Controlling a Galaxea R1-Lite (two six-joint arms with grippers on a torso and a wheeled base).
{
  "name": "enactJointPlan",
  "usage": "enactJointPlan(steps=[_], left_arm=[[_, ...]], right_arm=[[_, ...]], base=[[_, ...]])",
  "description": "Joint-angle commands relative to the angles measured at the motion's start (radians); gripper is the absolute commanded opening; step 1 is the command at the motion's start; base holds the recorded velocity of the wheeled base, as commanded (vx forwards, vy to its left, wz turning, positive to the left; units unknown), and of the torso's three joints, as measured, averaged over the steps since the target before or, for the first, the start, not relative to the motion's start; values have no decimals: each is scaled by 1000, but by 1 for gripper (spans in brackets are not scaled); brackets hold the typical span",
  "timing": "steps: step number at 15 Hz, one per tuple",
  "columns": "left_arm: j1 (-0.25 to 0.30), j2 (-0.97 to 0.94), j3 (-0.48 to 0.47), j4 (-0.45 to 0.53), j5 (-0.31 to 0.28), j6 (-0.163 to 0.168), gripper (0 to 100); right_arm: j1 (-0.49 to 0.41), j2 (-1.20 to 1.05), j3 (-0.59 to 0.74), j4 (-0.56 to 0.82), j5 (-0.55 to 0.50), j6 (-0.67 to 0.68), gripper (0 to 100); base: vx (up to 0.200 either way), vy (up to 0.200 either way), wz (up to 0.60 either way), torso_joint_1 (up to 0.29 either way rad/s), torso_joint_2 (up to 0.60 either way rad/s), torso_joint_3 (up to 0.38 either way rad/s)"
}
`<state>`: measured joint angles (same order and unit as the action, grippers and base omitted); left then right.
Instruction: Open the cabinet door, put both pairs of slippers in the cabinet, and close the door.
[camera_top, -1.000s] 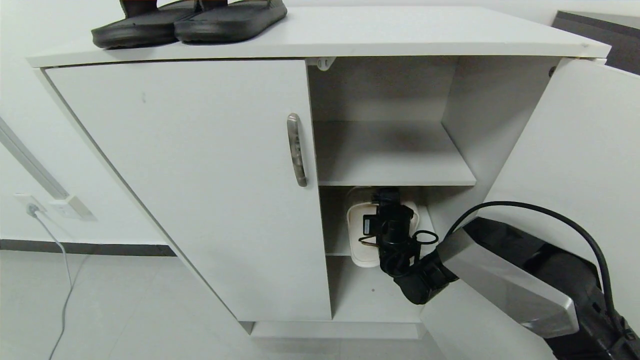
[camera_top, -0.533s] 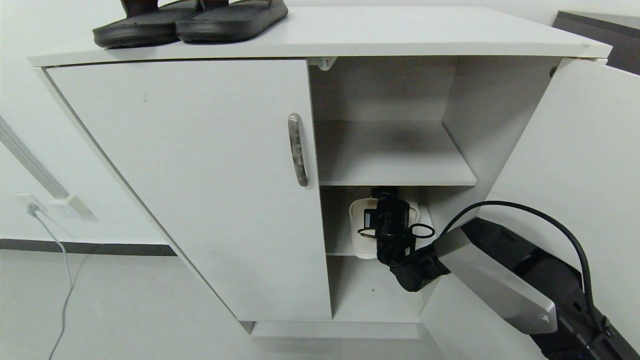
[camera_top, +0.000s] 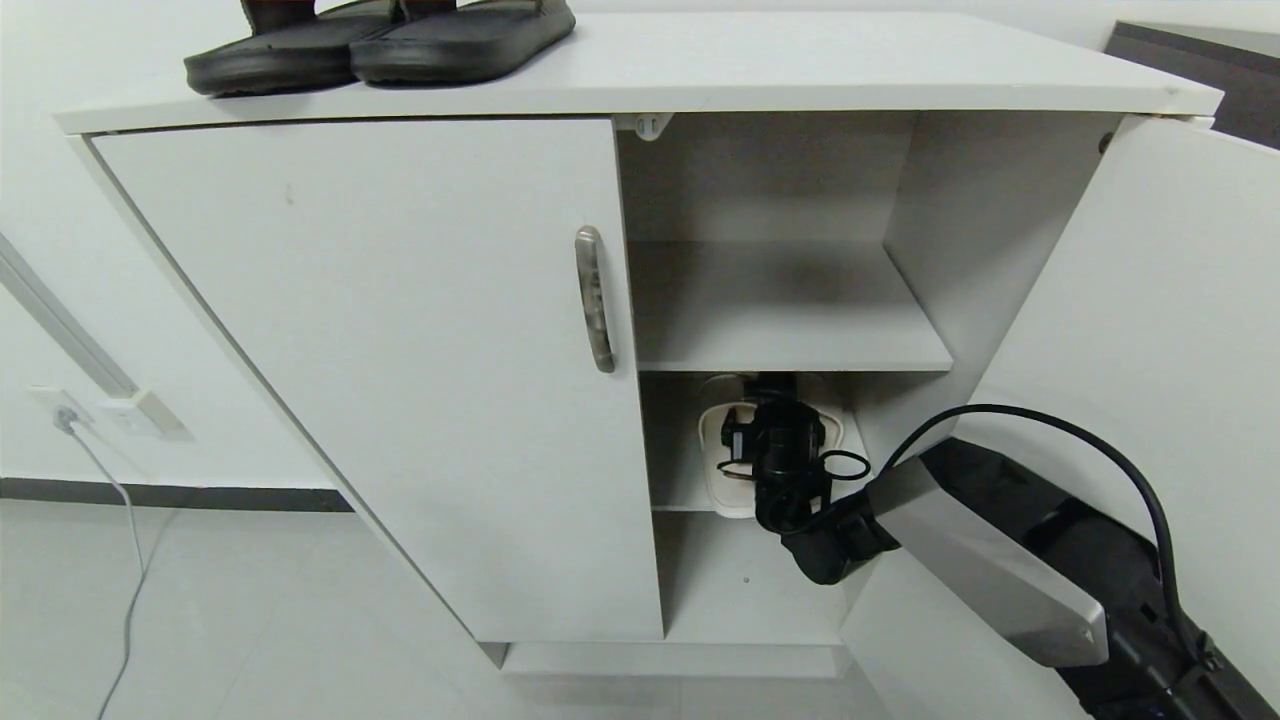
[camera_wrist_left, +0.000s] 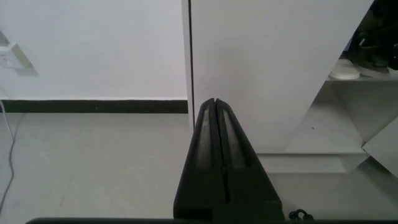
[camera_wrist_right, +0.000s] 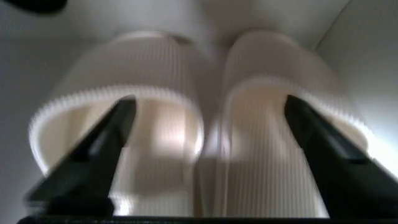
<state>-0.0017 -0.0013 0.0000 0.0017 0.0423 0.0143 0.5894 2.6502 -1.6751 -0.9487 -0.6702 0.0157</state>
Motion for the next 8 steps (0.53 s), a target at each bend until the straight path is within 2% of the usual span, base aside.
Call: enactJointPlan(steps=[1,8], left_arm=[[0,1,0,0,1,1,0],[0,1,0,0,-4,0,0]], right_arm=[[21,-70,104,-22,-2,1,100],[150,-358,565,-150,-104,1,100]], base=[[0,0,0,0,0,0],[0,0,0,0,0,0]])
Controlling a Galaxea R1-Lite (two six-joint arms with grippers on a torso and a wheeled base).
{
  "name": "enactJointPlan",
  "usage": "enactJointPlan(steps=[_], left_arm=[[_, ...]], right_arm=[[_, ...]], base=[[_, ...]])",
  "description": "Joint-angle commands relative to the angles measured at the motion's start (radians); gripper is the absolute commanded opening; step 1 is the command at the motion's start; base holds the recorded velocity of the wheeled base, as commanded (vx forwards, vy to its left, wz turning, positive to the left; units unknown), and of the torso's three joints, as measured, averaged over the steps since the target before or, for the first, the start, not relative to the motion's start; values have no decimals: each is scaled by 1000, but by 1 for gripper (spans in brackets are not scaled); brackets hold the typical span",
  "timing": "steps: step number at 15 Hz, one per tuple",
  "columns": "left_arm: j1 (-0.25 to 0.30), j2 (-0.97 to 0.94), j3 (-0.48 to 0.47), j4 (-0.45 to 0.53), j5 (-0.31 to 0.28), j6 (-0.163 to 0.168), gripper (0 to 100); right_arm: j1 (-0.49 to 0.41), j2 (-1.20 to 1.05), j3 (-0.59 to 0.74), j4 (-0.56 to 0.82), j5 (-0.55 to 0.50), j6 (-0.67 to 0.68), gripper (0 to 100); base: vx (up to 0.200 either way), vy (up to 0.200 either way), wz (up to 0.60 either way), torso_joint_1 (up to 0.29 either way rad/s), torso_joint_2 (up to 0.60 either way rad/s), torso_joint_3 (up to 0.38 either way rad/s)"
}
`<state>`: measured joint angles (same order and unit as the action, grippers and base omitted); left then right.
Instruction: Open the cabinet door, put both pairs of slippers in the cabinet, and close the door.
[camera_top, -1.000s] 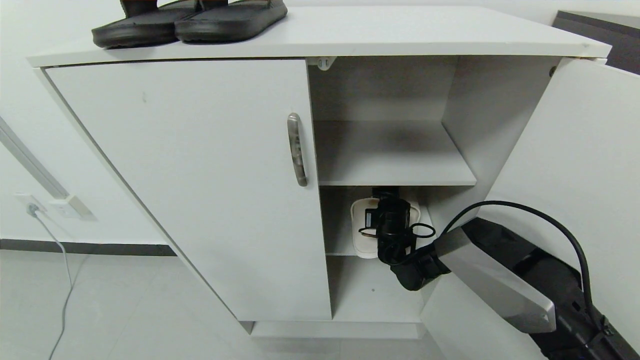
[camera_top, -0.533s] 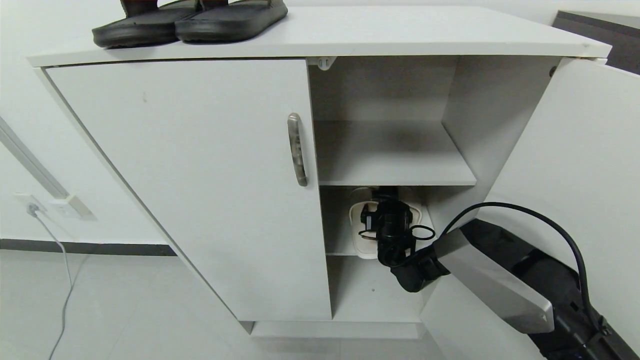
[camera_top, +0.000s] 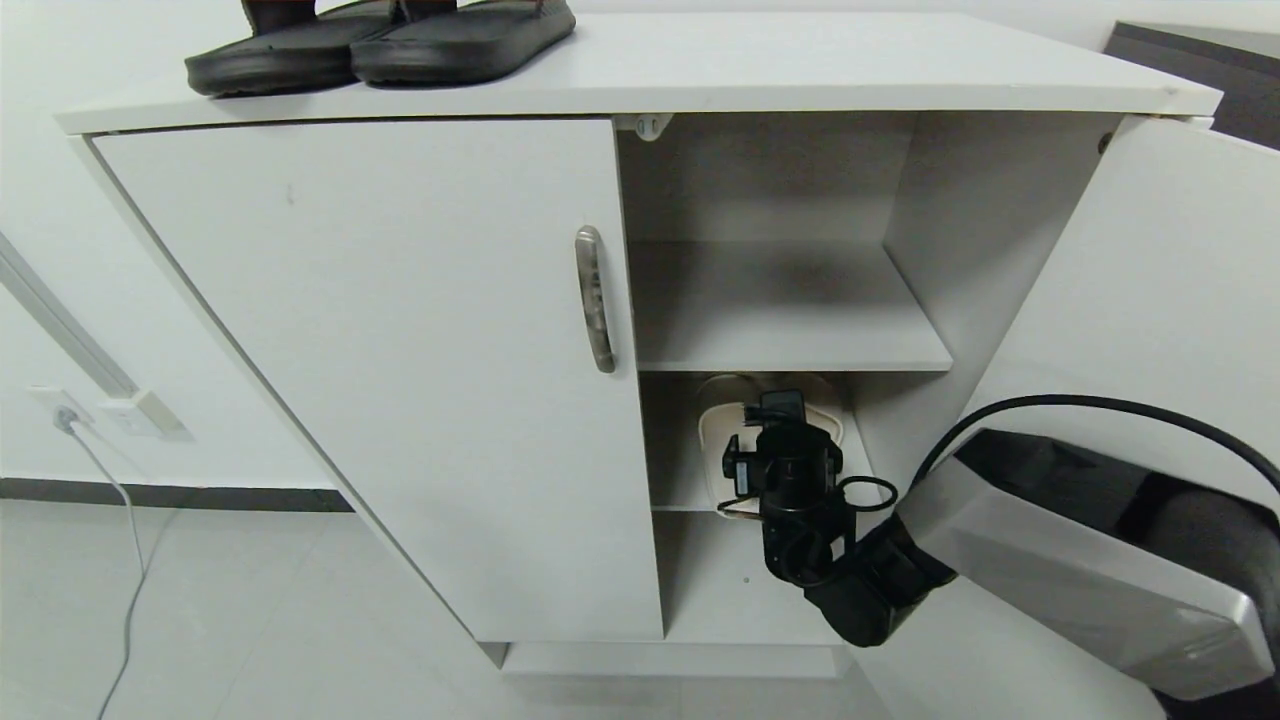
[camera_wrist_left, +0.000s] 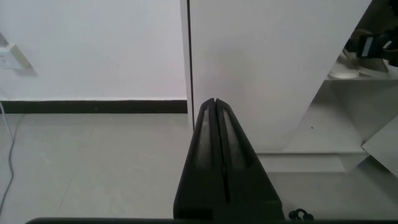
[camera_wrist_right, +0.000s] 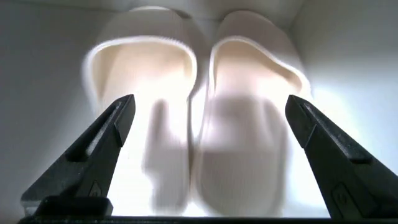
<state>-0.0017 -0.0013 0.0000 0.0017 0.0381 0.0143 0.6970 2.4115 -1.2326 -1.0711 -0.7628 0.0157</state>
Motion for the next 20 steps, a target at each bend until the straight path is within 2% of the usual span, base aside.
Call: enactJointPlan(steps=[1,6,9,14,20], left_arm=[[0,1,0,0,0,0,0],[0,1,0,0,-1,0,0],[0,1,0,0,-1,0,0],[0,1,0,1,-3,0,0],[0,1,0,1,-3,-2,0]], right_arm=[[65,-158,197,-52,-12,1,100],[151,-298,516,-210,-36,3,100],[180,-380,617,-254,-35,3,100],[213,-423,656,-254,-30,3,100],[213,-433,659,-251,-30,1,100]], base=[[0,0,0,0,0,0],[0,0,0,0,0,0],[0,0,0,0,0,0],[0,0,0,0,0,0],[-200,0,0,-1,4,0]])
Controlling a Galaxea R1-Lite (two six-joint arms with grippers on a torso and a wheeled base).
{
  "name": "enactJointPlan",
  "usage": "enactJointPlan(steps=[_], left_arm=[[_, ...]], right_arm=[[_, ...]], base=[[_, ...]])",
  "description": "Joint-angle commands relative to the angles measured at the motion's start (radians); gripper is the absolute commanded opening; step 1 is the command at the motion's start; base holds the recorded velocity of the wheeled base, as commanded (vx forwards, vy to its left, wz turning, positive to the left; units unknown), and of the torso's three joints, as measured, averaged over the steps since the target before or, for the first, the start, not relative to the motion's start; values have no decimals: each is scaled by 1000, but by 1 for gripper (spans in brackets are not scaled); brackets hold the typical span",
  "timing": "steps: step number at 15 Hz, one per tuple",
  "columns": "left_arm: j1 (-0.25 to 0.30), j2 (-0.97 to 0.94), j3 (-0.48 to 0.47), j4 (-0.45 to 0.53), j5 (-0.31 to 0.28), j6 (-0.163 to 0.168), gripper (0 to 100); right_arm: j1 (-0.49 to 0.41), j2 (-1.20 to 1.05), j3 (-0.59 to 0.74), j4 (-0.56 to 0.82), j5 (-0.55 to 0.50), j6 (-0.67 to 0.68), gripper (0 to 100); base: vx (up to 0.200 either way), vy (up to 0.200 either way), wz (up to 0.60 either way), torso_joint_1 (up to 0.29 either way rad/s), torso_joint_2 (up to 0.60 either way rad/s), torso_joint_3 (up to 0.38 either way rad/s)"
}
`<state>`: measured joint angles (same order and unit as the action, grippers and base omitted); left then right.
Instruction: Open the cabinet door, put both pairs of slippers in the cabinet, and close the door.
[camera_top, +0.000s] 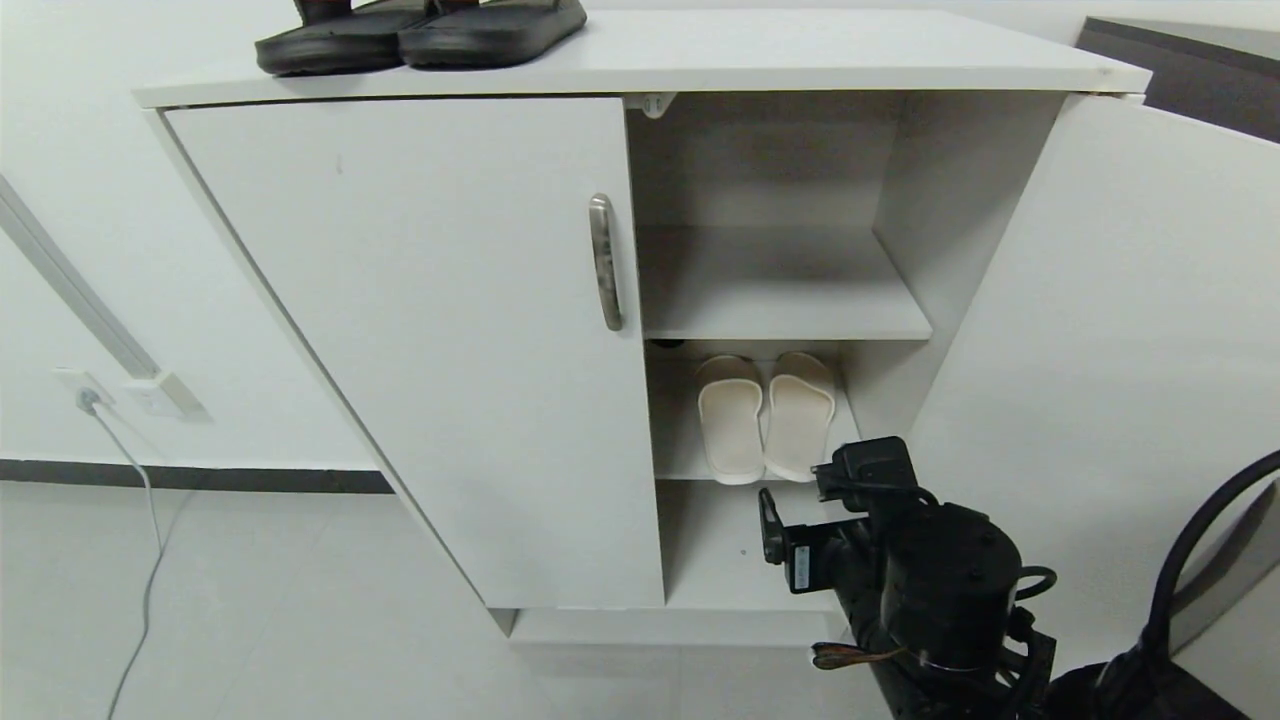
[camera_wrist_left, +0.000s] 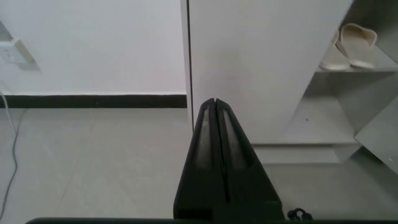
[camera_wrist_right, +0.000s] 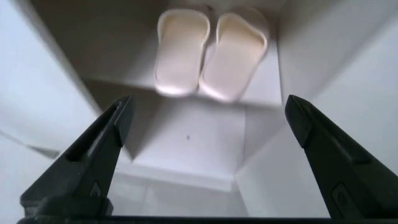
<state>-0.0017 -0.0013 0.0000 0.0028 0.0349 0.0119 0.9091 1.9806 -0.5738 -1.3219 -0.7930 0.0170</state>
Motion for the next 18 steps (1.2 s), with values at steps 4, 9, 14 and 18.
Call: enactJointPlan(steps=[4,9,14,18], left_arm=[[0,1,0,0,2,2,0],[0,1,0,-1,0,2,0],[0,1,0,0,0,2,0],[0,1,-2,0,0,2,0]], right_arm=[[1,-13,2,0,1,0,100],[1,-31,2,3,3,-3,100],[1,-26,19,1,11,-2,100],[1,-26,20,1,11,-2,100]], base=[[-50,0,0,1,-2,-1],[0,0,0,0,0,0],[0,0,0,0,0,0],[0,0,0,1,2,143]])
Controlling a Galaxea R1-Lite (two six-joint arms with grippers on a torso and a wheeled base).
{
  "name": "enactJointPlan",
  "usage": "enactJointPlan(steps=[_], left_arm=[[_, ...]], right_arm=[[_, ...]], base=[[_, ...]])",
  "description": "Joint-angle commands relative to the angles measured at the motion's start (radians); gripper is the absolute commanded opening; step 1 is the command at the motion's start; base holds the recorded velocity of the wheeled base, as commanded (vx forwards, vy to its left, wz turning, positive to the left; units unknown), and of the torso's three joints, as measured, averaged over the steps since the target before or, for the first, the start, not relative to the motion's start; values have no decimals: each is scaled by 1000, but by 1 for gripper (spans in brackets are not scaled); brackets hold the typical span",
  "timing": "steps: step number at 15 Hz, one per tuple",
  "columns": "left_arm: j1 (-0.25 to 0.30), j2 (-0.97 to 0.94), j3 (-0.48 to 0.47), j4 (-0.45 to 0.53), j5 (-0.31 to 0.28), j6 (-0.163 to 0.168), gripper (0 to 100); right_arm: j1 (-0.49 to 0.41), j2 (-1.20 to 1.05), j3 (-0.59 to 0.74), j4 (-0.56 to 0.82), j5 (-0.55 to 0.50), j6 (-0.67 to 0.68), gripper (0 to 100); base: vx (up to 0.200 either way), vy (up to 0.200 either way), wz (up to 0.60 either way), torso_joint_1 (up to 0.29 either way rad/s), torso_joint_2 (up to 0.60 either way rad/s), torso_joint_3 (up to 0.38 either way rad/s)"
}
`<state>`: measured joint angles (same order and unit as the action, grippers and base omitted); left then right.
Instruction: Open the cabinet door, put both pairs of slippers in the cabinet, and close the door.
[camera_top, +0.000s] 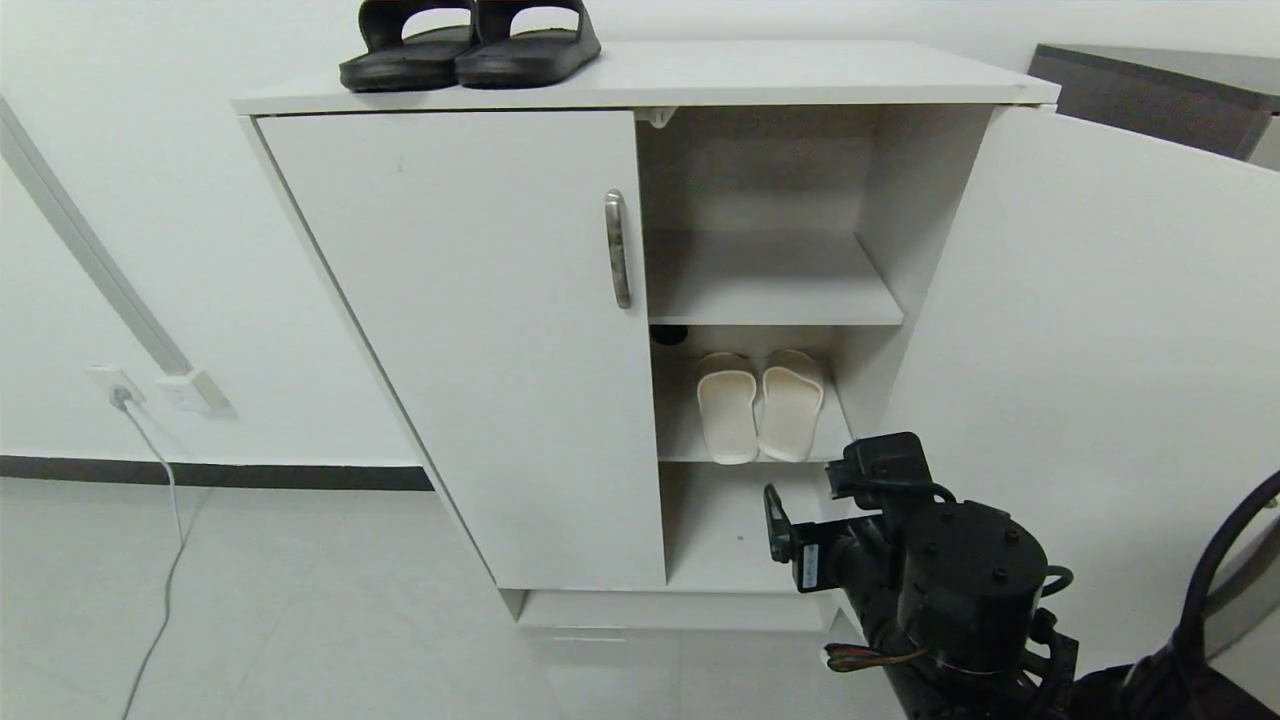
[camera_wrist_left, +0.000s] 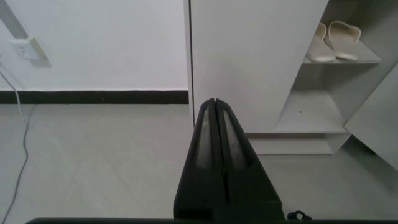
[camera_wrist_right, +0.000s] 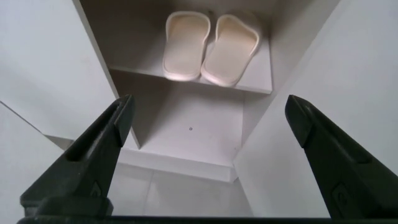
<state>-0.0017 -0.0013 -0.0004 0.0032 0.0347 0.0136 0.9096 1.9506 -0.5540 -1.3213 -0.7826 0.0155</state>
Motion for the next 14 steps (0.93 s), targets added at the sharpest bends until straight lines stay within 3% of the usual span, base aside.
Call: enactJointPlan(steps=[1,7,14], left_arm=[[0,1,-1,0,1,0,0],[0,1,0,0,1,6,0],[0,1,0,-2,1,5,0]], right_arm=[[0,4,0,1,0,0,100],[-6,4,0,1,11,-2,100],[-9,8,14,1,32,0,100]], base=[[0,0,0,-2,7,188],[0,0,0,-2,1,194],[0,0,0,0,0,20]])
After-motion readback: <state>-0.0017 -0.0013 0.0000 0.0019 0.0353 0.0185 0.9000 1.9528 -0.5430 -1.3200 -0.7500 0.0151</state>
